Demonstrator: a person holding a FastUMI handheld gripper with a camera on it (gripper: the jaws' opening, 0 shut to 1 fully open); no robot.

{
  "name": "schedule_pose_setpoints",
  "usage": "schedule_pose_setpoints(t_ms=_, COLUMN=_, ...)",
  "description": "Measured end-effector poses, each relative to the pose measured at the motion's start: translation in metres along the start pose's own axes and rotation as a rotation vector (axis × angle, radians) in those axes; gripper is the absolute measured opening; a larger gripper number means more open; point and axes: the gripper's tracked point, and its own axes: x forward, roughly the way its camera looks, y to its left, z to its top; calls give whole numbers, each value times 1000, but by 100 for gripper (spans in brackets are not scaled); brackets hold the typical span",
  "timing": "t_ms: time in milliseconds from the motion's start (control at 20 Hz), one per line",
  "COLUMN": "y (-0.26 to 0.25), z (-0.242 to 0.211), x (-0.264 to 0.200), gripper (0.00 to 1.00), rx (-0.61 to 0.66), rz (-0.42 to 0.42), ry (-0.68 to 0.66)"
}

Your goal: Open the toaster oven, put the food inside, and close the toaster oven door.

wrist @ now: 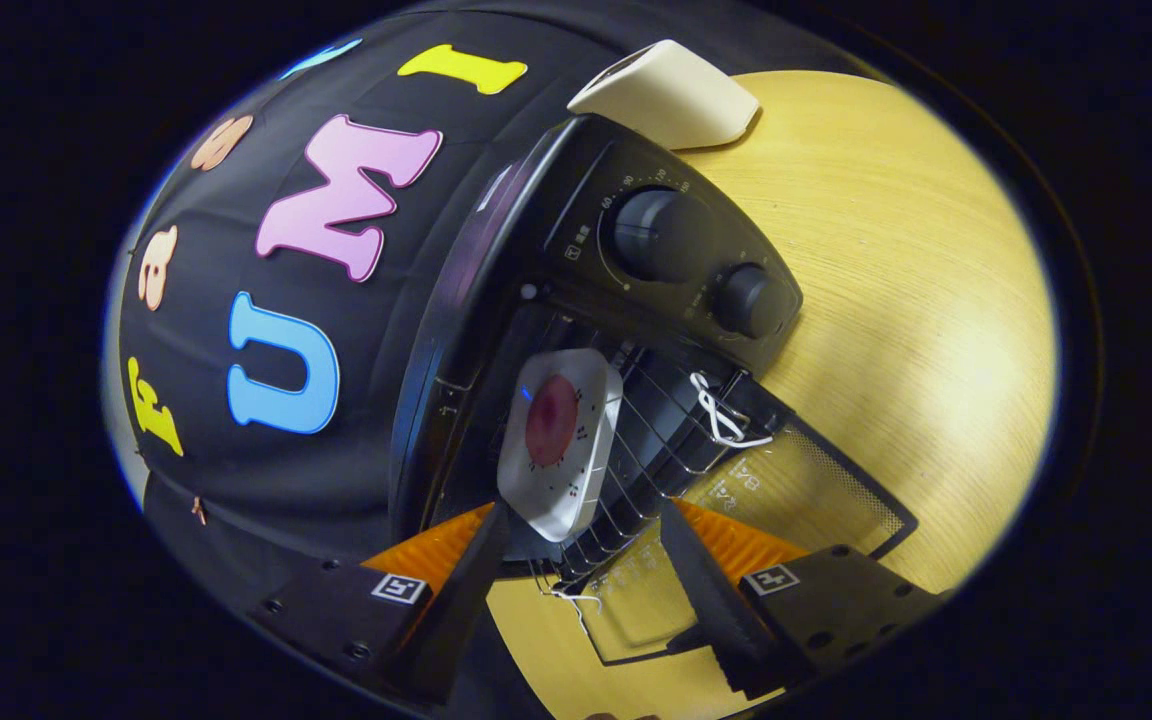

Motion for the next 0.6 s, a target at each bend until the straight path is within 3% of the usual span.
schedule_pose_setpoints(t_ms=600, y=-29, z=-49, x=-78, gripper=99, rx=-627, rz=-59, ry=103)
